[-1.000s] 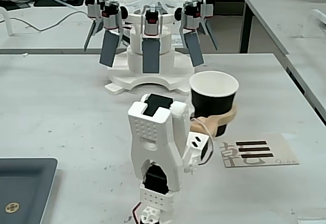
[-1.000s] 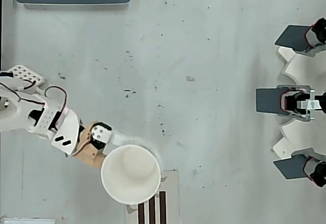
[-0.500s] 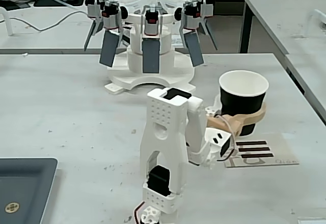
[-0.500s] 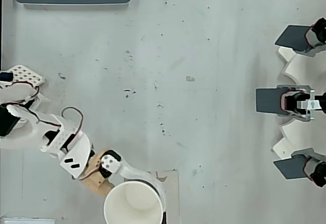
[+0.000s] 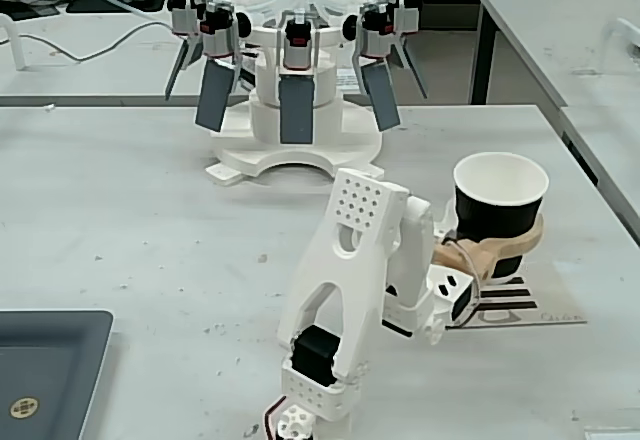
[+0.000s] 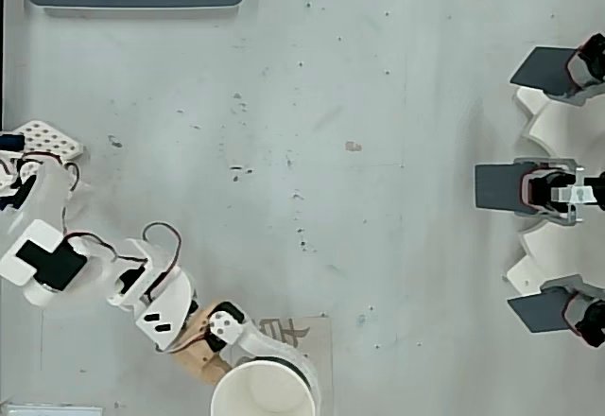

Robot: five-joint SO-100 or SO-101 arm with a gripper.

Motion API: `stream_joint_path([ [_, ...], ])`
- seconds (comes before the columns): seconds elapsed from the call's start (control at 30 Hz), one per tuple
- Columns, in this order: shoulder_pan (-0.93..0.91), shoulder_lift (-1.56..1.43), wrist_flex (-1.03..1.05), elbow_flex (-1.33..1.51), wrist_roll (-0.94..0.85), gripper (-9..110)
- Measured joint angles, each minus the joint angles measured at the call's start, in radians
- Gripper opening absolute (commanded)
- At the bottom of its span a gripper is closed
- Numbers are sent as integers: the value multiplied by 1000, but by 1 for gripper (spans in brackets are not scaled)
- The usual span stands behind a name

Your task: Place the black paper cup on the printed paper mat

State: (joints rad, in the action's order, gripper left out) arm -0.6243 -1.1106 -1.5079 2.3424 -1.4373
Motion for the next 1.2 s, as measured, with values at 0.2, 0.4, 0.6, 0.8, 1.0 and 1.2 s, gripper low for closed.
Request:
stream_joint_path([
  [0.2, -14, 101, -3, -103, 0, 10],
  [0.4, -23, 199, -3, -172, 0, 10],
  [0.6, -23, 275, -3, -244, 0, 10],
  [0.8, -23, 321, -5, -278, -2, 10],
  [1.0, -23, 322, -5, -279, -2, 15],
  [1.2, -23, 322, -5, -279, -2, 22],
])
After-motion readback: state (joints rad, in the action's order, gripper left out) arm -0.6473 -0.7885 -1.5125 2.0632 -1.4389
